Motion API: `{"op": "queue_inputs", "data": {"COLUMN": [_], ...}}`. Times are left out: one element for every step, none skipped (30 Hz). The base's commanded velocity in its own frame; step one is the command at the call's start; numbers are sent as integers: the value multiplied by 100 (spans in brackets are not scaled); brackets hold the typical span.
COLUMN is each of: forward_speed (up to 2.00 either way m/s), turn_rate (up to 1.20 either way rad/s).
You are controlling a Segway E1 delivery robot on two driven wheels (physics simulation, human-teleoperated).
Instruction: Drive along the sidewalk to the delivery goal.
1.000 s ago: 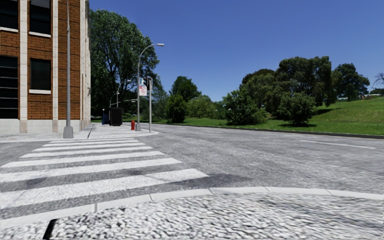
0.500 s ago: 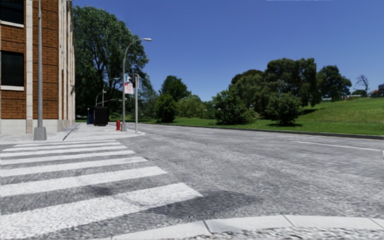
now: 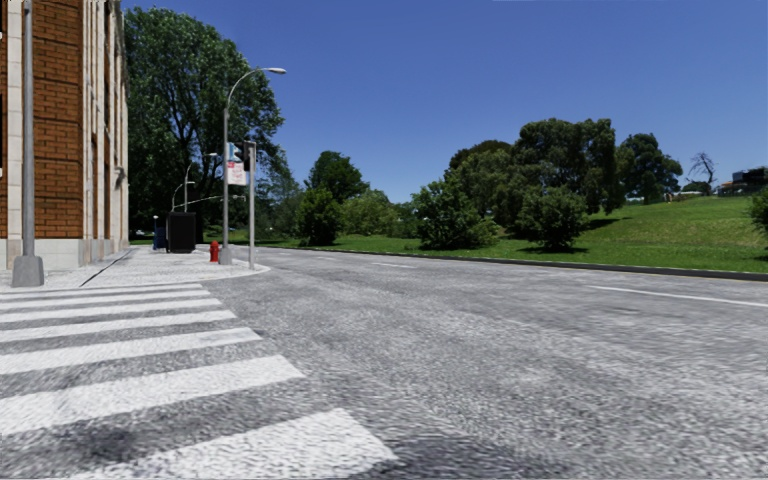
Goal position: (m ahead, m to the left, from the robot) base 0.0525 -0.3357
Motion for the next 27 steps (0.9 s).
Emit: {"op": "queue_inputs", "data": {"forward_speed": [101, 101, 0, 0, 0, 0, 0, 0, 0, 0, 0, 0, 0, 0, 0, 0, 0, 0, 0, 0, 0, 0, 0, 0, 0, 0, 0], "turn_rate": [0, 0, 0, 0, 0, 0, 0, 0, 0, 0, 0, 0, 0, 0, 0, 0, 0, 0, 0, 0, 0, 0, 0, 0, 0, 0, 0]}}
